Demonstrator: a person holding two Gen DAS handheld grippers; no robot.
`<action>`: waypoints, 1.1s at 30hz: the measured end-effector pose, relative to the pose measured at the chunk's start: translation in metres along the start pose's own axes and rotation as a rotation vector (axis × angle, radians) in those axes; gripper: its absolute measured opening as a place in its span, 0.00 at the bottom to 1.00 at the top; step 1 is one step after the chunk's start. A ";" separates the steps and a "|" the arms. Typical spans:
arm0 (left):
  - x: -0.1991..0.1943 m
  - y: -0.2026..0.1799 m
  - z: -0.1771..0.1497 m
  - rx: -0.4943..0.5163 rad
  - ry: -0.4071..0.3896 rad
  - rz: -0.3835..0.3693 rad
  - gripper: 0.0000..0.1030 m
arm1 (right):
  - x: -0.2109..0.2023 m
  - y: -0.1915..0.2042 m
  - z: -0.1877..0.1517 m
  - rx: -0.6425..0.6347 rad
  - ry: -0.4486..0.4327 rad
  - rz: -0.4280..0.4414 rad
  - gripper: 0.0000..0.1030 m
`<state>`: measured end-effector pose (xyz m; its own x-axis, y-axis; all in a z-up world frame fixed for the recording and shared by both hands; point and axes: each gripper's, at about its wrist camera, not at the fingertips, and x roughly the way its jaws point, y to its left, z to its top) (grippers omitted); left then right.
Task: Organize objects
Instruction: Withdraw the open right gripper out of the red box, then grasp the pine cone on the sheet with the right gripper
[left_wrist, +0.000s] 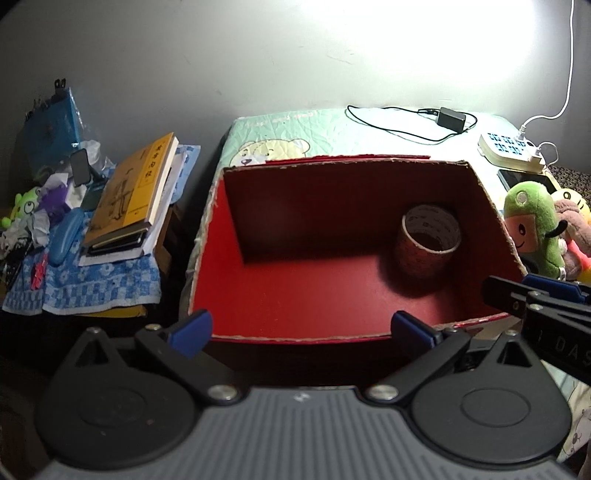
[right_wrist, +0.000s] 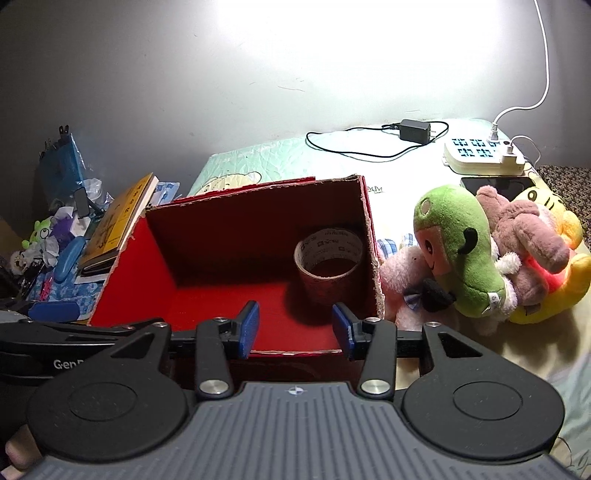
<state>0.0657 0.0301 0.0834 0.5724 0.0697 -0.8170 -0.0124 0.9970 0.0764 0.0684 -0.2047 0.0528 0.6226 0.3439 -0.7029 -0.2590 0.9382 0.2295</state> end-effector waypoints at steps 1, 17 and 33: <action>-0.003 0.000 -0.002 0.000 0.001 -0.006 1.00 | -0.003 0.000 -0.001 -0.001 -0.003 0.004 0.45; -0.010 -0.034 -0.051 0.111 0.073 -0.042 1.00 | -0.021 -0.010 -0.041 0.035 0.047 -0.010 0.46; 0.011 -0.055 -0.078 0.152 0.191 -0.067 1.00 | -0.020 -0.028 -0.076 0.083 0.138 -0.037 0.47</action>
<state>0.0092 -0.0218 0.0254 0.4019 0.0236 -0.9154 0.1515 0.9842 0.0918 0.0070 -0.2411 0.0090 0.5222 0.3056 -0.7962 -0.1722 0.9521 0.2525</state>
